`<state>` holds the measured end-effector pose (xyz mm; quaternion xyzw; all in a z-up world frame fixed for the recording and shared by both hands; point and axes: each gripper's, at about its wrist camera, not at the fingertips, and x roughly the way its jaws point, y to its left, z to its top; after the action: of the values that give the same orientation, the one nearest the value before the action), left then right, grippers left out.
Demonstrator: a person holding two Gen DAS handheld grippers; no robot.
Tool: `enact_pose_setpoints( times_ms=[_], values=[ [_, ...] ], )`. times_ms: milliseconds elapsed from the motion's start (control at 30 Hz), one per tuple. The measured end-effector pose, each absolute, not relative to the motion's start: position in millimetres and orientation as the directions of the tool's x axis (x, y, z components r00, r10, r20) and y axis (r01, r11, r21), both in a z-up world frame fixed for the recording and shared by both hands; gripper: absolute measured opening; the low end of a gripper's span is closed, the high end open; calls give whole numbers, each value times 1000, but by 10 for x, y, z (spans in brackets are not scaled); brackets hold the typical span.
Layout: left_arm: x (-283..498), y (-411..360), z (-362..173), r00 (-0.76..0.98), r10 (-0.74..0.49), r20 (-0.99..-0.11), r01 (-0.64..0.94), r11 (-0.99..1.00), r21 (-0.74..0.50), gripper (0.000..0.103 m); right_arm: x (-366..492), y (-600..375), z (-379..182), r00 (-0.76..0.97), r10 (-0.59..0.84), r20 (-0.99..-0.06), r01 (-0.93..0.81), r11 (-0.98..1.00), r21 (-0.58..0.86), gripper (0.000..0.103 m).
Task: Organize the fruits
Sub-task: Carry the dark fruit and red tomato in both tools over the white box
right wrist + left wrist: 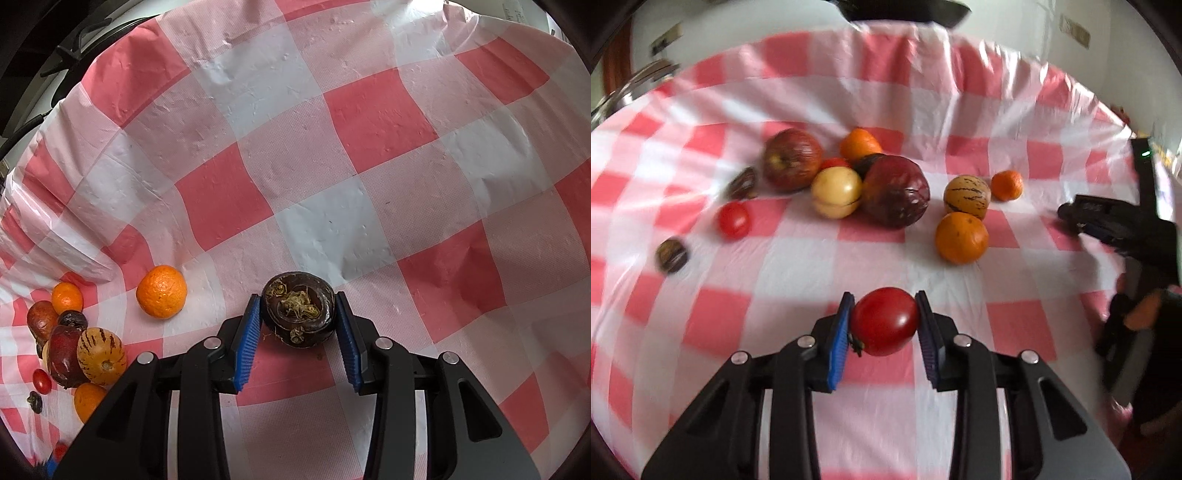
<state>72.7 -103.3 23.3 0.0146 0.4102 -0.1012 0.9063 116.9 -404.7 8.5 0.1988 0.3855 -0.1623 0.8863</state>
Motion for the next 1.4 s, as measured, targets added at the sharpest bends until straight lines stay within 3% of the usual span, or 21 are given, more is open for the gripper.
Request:
enact_pose_setpoints(
  times_ms=[267,433,933,1400],
  values=[
    [-211,-651,404,701,-118,-704,124,991,-42,34,988,-3834,152,625,-163,-763,463,865,195,40],
    [-736,-226,492,724,-80,-685,68,997,-45,34,384,-3023,416,712,-29,-702,285,925,251,40],
    [-2342,1261,554,781,27,-624,-113,989,-97,34,-1233,-1052,814,709,235,-665,-201,971,129,40],
    [-3426,2498,35,707,173,-686,-385,908,-167,34,-2425,609,522,486,490,-724,-680,732,40,40]
  ],
)
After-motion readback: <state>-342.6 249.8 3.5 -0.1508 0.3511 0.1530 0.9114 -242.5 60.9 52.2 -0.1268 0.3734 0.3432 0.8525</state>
